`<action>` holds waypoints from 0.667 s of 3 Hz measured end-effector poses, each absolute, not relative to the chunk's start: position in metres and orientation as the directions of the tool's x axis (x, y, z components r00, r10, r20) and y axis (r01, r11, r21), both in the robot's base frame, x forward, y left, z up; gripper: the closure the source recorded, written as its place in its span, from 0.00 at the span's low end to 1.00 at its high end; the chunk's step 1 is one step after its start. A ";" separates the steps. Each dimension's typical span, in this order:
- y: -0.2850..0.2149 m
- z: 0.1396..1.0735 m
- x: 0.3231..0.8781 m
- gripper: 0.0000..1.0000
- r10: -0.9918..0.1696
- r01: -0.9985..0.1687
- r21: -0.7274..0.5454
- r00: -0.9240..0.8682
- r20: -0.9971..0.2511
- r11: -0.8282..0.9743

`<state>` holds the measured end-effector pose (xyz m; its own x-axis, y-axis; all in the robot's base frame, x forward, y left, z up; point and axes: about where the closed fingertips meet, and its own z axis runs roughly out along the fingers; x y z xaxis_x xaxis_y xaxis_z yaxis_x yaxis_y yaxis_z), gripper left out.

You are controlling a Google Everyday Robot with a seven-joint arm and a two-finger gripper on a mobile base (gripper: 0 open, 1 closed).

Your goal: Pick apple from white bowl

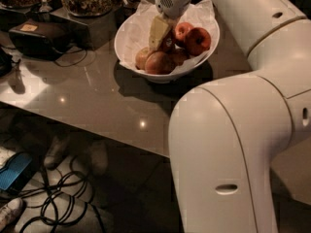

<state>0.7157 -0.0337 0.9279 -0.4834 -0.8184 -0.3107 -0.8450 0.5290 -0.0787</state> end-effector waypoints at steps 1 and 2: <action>-0.034 0.928 0.716 0.88 -0.818 -0.845 -0.079 -0.483 -0.311 0.529; -0.034 0.928 0.716 1.00 -0.818 -0.845 -0.079 -0.483 -0.311 0.529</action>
Offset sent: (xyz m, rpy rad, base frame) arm 0.0000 0.0000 0.0000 0.0000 0.0000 0.0000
